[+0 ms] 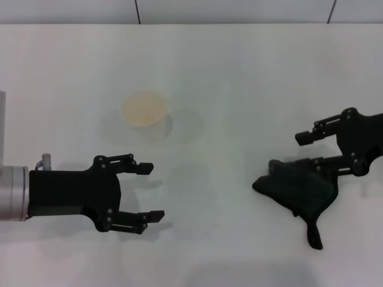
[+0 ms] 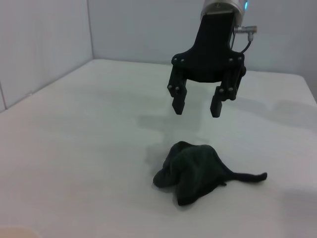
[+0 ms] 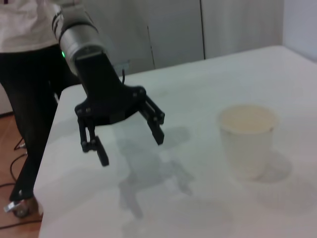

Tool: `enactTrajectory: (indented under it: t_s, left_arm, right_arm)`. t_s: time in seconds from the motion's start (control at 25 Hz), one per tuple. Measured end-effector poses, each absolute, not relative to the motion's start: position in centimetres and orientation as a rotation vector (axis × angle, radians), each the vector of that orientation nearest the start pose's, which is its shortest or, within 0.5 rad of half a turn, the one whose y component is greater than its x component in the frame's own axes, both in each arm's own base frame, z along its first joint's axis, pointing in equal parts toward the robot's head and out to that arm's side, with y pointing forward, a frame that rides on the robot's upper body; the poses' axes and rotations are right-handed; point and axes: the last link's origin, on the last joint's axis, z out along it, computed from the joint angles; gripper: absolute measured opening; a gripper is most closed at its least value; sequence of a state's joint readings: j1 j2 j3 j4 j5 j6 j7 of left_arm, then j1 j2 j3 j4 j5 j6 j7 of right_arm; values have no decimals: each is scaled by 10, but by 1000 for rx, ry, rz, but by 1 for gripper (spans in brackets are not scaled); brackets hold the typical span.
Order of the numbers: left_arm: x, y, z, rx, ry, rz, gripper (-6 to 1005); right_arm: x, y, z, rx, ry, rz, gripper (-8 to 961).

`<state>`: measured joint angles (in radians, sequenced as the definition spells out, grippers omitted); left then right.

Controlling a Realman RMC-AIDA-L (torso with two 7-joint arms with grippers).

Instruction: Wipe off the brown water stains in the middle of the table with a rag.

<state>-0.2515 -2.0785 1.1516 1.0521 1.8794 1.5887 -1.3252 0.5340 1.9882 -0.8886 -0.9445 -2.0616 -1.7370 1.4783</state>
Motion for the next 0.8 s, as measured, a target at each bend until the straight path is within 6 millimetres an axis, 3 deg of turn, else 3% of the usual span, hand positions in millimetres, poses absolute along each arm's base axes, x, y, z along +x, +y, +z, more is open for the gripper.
enactTrajectory:
  t_s: [0.28, 0.8]
  left_arm:
    - [-260, 273, -1, -2916, -215, -499, 880]
    - [-261, 274, -2, -2912, -226, -508, 880]
  right_arm:
    - [239, 332, 58, -2952, 269, 396, 500]
    - [237, 335, 59, -2951, 269, 396, 497]
